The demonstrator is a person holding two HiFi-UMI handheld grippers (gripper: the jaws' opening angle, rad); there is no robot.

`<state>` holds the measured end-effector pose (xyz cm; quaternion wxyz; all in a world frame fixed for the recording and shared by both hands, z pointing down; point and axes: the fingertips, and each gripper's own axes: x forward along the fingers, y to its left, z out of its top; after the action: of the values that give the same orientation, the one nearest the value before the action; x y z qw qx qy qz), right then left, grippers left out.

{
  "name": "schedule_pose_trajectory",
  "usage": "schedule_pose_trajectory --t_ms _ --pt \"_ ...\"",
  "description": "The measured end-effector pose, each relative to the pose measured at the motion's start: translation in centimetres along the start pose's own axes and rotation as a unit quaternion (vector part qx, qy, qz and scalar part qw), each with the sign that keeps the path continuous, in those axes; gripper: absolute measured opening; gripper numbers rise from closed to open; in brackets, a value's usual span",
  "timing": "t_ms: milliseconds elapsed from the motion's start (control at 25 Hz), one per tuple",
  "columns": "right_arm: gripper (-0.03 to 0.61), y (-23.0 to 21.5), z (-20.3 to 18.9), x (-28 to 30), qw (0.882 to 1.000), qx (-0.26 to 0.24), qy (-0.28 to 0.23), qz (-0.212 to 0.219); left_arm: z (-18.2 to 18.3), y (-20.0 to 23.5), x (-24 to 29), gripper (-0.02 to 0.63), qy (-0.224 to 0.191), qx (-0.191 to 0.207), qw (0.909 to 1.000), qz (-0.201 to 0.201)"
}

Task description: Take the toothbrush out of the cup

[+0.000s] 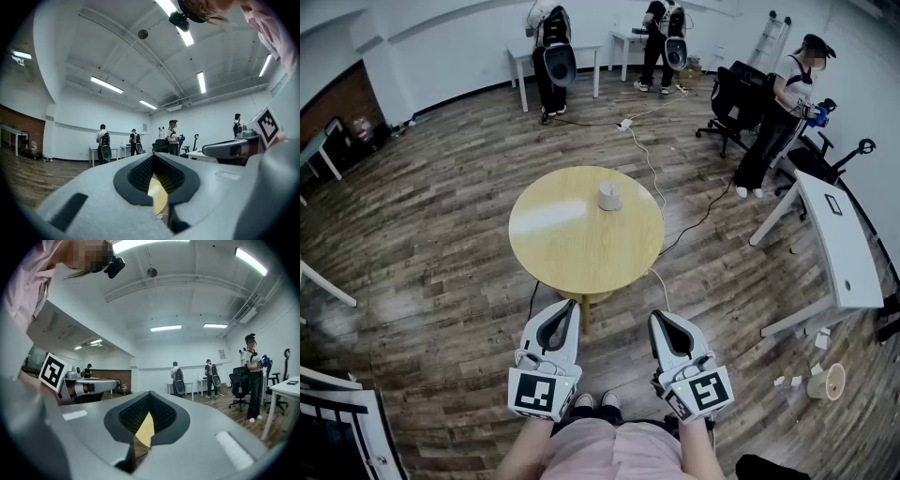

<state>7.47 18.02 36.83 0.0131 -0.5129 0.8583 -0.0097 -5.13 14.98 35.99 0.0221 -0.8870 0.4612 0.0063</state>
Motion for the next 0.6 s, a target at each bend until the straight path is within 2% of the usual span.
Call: schedule_pose_trajectory --t_ms 600 --pt "0.006 -0.67 -0.17 -0.37 1.000 0.005 -0.004 0.007 0.12 -0.59 0.22 -0.003 -0.001 0.005 1.0000 0.007"
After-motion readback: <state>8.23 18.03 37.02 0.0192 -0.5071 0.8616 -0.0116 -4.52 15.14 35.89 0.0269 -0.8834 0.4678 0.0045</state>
